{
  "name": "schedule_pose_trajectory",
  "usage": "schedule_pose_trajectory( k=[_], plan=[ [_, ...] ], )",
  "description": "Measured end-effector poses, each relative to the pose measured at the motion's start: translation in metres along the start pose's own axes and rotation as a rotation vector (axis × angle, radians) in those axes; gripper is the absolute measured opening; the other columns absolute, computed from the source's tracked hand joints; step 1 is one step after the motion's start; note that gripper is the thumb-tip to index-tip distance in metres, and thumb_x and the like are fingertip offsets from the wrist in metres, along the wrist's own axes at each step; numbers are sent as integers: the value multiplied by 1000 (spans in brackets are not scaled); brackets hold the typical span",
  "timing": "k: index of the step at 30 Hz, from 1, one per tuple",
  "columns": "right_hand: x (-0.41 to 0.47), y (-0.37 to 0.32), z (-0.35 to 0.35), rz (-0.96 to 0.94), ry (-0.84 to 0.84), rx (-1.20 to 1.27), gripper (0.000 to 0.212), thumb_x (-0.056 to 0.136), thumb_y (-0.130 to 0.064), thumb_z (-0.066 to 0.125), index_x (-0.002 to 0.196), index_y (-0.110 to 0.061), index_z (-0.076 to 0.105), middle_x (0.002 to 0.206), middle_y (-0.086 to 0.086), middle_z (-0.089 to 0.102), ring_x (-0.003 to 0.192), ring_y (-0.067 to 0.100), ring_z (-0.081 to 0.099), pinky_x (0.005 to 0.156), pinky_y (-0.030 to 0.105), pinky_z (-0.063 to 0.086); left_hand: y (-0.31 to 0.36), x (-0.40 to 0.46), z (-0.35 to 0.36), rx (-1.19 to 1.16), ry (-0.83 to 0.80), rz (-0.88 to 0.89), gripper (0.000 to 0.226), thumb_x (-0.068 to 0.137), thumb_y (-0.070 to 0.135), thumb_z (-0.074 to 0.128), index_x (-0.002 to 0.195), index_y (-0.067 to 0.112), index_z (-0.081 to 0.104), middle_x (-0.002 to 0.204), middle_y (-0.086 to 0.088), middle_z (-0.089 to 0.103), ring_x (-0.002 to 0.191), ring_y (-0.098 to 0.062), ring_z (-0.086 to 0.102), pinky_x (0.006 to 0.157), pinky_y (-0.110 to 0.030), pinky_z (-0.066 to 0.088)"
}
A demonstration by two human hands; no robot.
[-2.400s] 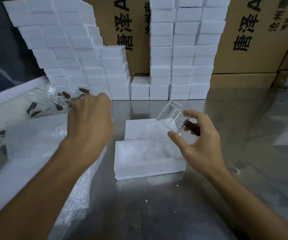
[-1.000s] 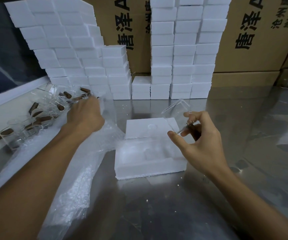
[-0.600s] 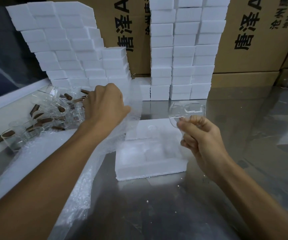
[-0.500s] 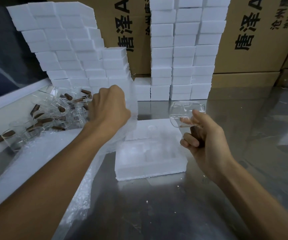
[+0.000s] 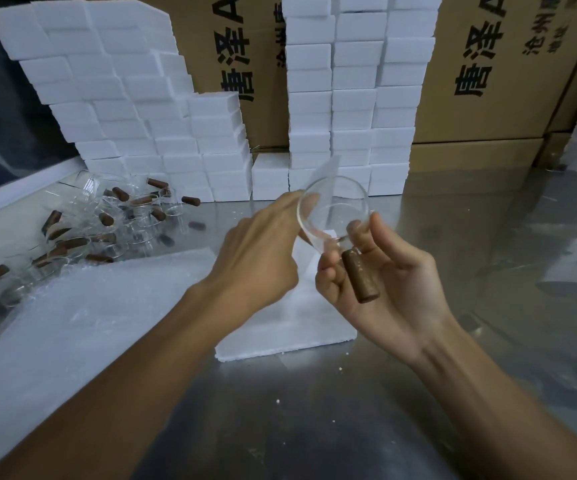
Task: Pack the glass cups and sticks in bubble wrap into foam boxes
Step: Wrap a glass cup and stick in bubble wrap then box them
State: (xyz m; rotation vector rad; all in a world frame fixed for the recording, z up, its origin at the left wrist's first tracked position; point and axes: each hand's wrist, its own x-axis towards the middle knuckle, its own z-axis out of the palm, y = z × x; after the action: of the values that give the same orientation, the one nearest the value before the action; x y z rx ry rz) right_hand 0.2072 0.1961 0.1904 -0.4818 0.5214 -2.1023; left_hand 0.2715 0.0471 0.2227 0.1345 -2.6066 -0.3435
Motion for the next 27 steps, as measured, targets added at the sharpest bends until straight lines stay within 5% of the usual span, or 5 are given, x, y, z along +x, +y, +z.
schedule_pose_trajectory(
  k=[8, 14, 18, 24, 27],
  plan=[
    [0, 9, 3, -23, -56, -75, 29, 92, -32, 59, 75, -12, 71, 92, 5, 70, 65, 16, 61, 71, 32, 55, -10, -6, 8, -98, -23, -33, 110, 67, -13, 63, 154, 39, 17, 155, 14, 30, 98, -19, 62, 75, -37, 56],
    [2, 14, 2, -131, 36, -98, 30, 93, -31, 56, 77, -11, 72, 111, 6, 60, 68, 18, 60, 92, 42, 55, -9, -6, 20, -399, 33, -2, 104, 74, -11, 68, 154, 36, 20, 160, 30, 5, 141, 1, 30, 100, -12, 37],
    [4, 7, -5, -181, 143, -174, 31, 95, -33, 56, 78, -13, 74, 100, 2, 65, 108, 20, 65, 104, 50, 48, -3, -10, 17, -414, 53, -3, 109, 73, -13, 63, 157, 36, 13, 159, 33, 1, 142, 3, 27, 87, -26, 51],
    [10, 16, -9, -205, 285, -605, 35, 100, -37, 52, 121, -17, 71, 142, 6, 54, 126, 26, 54, 85, 41, 58, 14, -19, 16, -108, -42, 130, 122, 68, -18, 61, 156, 37, -3, 157, 33, -17, 95, -21, 66, 54, -31, 53],
    [11, 20, -9, -238, 327, -649, 24, 103, -29, 53, 106, -17, 73, 104, 7, 58, 89, 20, 55, 65, 28, 55, 26, -24, 20, 17, -87, 144, 125, 63, -19, 56, 155, 37, -8, 157, 30, -22, 61, -15, 54, 49, -27, 42]
  ],
)
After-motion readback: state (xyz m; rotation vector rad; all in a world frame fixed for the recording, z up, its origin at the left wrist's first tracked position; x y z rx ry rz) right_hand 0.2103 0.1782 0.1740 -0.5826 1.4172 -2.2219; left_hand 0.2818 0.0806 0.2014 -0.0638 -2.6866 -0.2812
